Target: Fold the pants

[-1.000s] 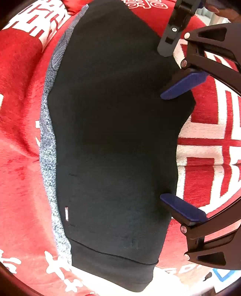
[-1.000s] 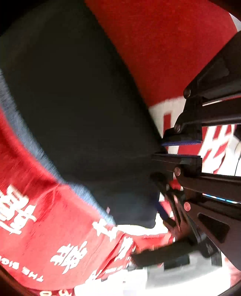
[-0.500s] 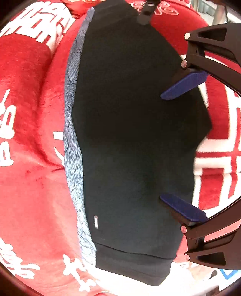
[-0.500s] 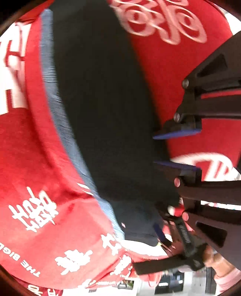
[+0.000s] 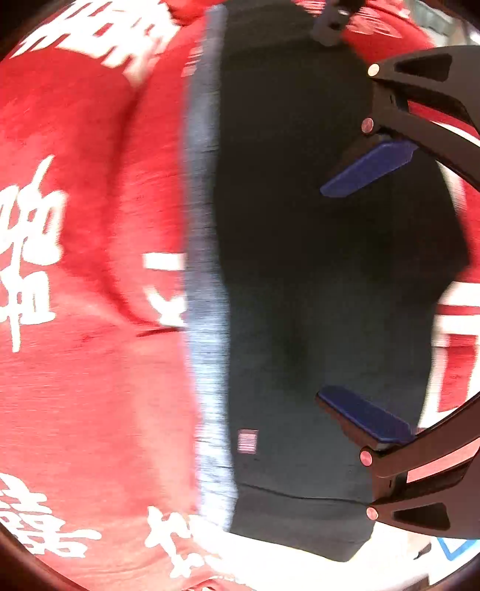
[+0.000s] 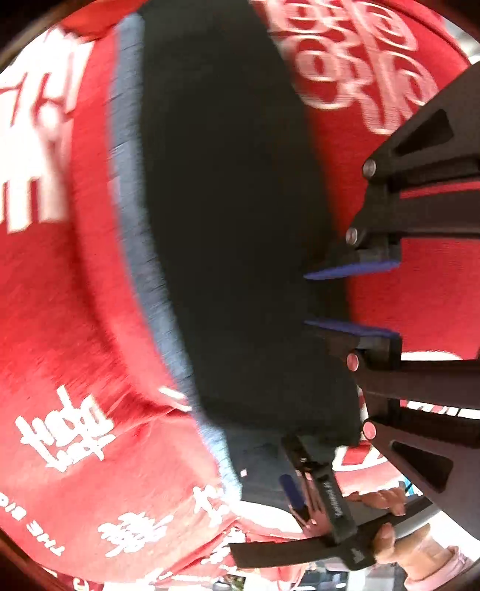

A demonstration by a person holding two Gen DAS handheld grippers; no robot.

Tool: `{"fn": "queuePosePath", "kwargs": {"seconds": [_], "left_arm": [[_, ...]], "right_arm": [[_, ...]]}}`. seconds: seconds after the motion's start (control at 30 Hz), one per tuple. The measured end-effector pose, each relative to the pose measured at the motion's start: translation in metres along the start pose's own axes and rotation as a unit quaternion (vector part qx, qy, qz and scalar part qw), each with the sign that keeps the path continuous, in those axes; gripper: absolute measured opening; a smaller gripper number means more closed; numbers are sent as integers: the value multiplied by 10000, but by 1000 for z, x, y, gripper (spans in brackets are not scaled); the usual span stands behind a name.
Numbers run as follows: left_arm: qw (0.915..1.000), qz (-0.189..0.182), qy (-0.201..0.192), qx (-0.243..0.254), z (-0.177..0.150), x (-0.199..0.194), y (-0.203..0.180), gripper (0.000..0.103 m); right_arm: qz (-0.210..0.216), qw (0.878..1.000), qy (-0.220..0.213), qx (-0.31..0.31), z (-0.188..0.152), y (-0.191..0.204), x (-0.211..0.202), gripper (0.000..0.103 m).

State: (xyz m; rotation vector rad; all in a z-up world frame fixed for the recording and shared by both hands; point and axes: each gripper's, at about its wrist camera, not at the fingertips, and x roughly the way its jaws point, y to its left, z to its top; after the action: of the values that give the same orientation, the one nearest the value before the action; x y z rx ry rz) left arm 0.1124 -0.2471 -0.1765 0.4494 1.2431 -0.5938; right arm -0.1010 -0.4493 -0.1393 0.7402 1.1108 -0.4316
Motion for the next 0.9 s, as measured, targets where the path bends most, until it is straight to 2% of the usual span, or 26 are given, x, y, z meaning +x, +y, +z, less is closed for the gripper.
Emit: {"fn": "queuePosePath", "kwargs": {"seconds": [0.1,0.13,0.23,0.33,0.37,0.43,0.53,0.67,0.7,0.8,0.9], "left_arm": [[9997,117,-7,-217,31,22,-2,103],[9993,247,35,-269,37,31,-3,103],[9987,290,89,-398,52,54,-2,103],[9981,322,65,-521,59,66,3,103],[9976,296,66,-621,61,68,7,103],[9963,434,75,-738,65,71,15,103],[9956,518,136,-770,72,75,22,103],[9957,725,154,-550,73,61,15,103],[9963,693,148,-484,70,53,8,103],[9984,477,187,-256,58,33,-16,103],[9996,183,198,20,42,16,-54,103]], "right_arm": [[8,9999,-66,-157,37,12,16,31],[-23,9997,-76,-229,47,17,23,31],[-102,9992,5,-382,75,29,51,31],[-551,9963,34,-651,92,30,74,30],[-545,9965,6,-635,95,24,76,30],[-353,9982,-93,-469,100,12,72,30],[-871,9956,-241,-261,107,-11,63,30],[-851,9959,-232,196,111,-47,46,30],[-923,9952,-245,203,108,-50,41,31],[-1139,9927,-275,296,95,-57,24,50],[-1186,9916,-216,476,75,-68,11,53]]}}
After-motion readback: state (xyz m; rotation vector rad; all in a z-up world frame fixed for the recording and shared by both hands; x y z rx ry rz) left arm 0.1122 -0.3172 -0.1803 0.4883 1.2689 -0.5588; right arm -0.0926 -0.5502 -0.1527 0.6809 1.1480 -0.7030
